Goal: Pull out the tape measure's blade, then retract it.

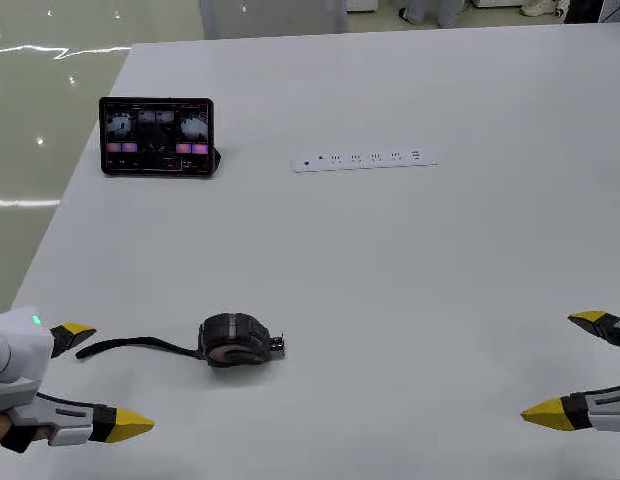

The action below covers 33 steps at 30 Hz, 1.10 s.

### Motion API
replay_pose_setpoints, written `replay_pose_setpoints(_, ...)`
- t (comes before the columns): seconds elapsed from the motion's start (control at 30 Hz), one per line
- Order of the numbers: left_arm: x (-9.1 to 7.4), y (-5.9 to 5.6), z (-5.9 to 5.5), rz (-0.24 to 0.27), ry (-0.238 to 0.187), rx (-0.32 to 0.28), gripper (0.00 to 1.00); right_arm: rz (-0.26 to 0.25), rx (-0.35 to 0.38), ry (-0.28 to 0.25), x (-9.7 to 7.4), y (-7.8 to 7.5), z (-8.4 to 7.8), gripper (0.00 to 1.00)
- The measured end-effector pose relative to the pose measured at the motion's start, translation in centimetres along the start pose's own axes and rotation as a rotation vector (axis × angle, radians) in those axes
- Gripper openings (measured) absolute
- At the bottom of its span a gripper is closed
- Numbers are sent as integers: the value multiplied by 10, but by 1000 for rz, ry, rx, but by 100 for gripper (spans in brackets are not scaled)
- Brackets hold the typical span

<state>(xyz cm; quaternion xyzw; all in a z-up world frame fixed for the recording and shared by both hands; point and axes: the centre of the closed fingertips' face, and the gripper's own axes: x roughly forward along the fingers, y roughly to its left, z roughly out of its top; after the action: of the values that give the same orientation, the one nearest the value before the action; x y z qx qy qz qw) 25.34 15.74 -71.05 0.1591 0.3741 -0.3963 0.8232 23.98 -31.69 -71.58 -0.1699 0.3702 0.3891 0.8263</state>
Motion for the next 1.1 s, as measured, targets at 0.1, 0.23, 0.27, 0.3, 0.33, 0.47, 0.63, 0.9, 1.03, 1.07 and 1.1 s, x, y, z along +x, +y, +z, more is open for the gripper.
replay_pose_setpoints(0.1,3,-2,3,-16,8,17,97,13,-23,15,2,2,1,99)
replay_pose_setpoints(0.23,7,-1,8,-23,19,51,97,23,-37,25,5,5,3,99)
replay_pose_setpoints(0.27,8,-1,10,-27,22,66,97,26,-42,25,6,5,5,99)
replay_pose_setpoints(0.3,9,-1,12,-32,24,79,97,28,-43,25,7,6,5,99)
replay_pose_setpoints(0.33,11,-2,13,-34,24,92,96,29,-44,25,7,6,6,99)
replay_pose_setpoints(0.47,17,-4,21,-55,33,123,97,24,-58,23,10,5,10,99)
replay_pose_setpoints(0.63,23,-4,28,-82,54,170,96,33,-82,14,16,5,14,99)
replay_pose_setpoints(0.9,33,-7,50,-124,71,244,93,52,-85,12,25,7,24,99)
replay_pose_setpoints(1.03,40,-14,57,-157,89,278,93,69,-95,10,30,9,28,99)
replay_pose_setpoints(1.07,41,-15,58,-165,97,281,93,72,-99,9,31,9,30,99)
replay_pose_setpoints(1.1,44,-16,57,-173,110,289,93,73,-108,8,32,10,31,99)
